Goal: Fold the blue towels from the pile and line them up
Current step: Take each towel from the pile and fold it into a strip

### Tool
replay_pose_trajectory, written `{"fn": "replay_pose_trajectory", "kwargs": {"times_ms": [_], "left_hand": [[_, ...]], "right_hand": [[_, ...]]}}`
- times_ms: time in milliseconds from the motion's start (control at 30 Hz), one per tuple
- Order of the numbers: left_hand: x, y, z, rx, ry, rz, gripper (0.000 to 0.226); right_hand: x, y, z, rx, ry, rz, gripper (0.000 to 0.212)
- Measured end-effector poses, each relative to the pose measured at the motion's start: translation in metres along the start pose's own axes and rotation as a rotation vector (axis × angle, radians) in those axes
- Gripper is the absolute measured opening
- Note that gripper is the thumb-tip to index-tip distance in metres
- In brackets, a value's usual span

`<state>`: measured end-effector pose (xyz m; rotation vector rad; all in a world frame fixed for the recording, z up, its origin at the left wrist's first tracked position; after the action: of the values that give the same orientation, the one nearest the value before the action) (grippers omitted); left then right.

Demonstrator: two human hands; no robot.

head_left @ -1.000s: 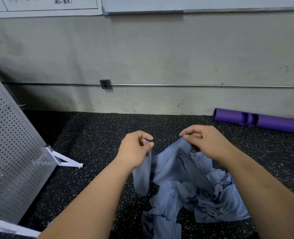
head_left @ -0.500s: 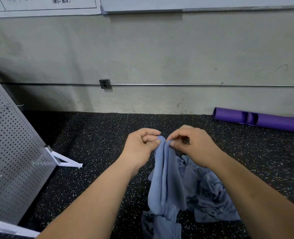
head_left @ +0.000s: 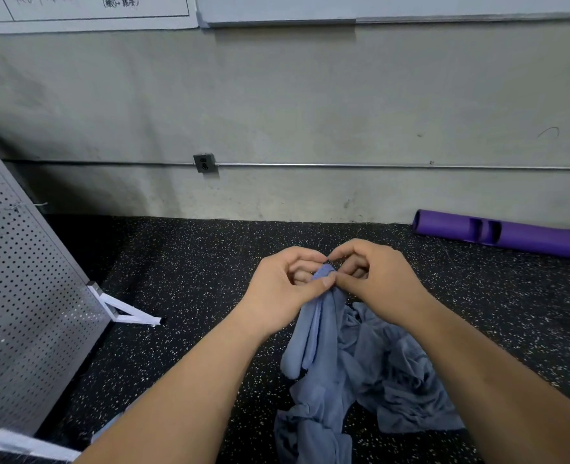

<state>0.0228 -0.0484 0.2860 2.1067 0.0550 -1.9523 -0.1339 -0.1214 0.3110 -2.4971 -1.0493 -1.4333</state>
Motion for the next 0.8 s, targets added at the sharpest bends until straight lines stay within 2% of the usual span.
{"fn": "replay_pose_trajectory", "kwargs": {"times_ms": [167, 333, 533, 667, 800], "left_hand": [[0.006, 0.003, -0.002, 0.024, 0.089, 0.013, 0.026], [0.009, 0.003, -0.002, -0.001, 0.243, 0.020, 0.021], [0.003, 0.001, 0.000, 0.046, 0.392, 0.079, 0.013], [-0.005, -0.001, -0.007, -0.006, 0.413, 0.113, 0.012], [-0.004, -0.002, -0.005, 0.056, 0.444, 0.117, 0.009]], "right_hand": [[-0.008, 0.000, 0.002, 0.069, -0.021, 0.024, 0.010], [-0.010, 0.001, 0.001, 0.074, -0.077, 0.028, 0.010], [-0.009, 0.000, 0.006, 0.125, -0.056, 0.016, 0.010], [-0.017, 0.000, 0.015, 0.233, -0.008, 0.050, 0.011], [-0.022, 0.001, 0.017, 0.211, -0.072, 0.042, 0.008]]}}
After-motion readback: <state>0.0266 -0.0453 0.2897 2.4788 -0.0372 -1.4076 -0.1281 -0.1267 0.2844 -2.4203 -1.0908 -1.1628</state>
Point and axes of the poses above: each hand's wrist, its own y-axis towards the middle knuckle, its own z-axis out of the palm, x = y × z, the point moved 8 cm from there along y, towards the middle knuckle, and after that the axes turned 1 degree about -z, right-handed, at the moved point
